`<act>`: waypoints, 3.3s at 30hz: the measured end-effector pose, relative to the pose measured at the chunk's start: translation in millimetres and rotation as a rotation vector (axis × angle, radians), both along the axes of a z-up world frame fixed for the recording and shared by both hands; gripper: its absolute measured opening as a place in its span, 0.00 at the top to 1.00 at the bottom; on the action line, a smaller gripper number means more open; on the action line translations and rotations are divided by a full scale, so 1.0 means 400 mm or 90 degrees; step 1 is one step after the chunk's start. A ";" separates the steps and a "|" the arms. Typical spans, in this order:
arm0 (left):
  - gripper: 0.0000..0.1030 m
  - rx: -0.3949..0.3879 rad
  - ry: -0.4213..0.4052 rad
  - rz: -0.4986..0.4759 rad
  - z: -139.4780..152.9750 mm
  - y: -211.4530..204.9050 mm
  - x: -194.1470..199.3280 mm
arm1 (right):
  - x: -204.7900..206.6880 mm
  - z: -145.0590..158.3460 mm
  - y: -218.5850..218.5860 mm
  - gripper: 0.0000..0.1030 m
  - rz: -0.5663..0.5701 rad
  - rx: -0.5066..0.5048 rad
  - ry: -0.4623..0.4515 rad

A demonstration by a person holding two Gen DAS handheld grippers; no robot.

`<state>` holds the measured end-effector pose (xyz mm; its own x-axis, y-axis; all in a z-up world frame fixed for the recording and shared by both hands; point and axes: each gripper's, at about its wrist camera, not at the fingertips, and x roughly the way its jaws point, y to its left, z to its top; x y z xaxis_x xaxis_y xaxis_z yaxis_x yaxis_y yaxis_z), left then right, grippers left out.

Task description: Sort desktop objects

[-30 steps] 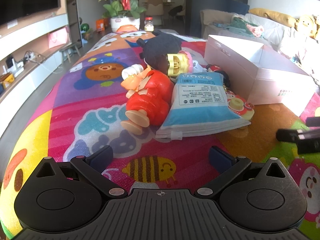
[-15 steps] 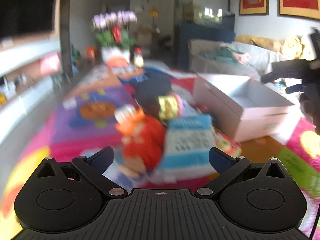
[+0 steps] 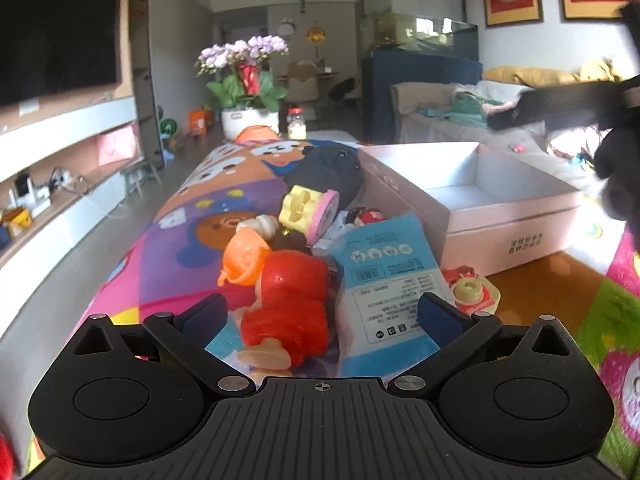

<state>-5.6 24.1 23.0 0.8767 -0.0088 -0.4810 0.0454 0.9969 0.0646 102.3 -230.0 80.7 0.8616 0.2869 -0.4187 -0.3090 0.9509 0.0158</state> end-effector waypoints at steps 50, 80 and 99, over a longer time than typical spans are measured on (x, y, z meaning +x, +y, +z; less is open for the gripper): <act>0.06 0.022 0.052 -0.060 0.032 -0.074 0.036 | 0.004 -0.084 -0.078 0.00 -0.011 0.150 0.133; 0.29 0.002 0.144 -0.145 -0.001 -0.151 -0.070 | -0.304 -0.172 -0.132 0.00 -0.008 0.042 0.246; 0.06 -0.040 0.149 -0.147 0.006 -0.103 -0.093 | -0.045 -0.069 -0.037 0.00 0.075 0.156 0.176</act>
<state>-42.9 -17.2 25.3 0.7137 -0.2299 -0.6616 0.2766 0.9603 -0.0354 84.3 -244.7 53.3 0.6805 0.4981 -0.5373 -0.3686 0.8665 0.3365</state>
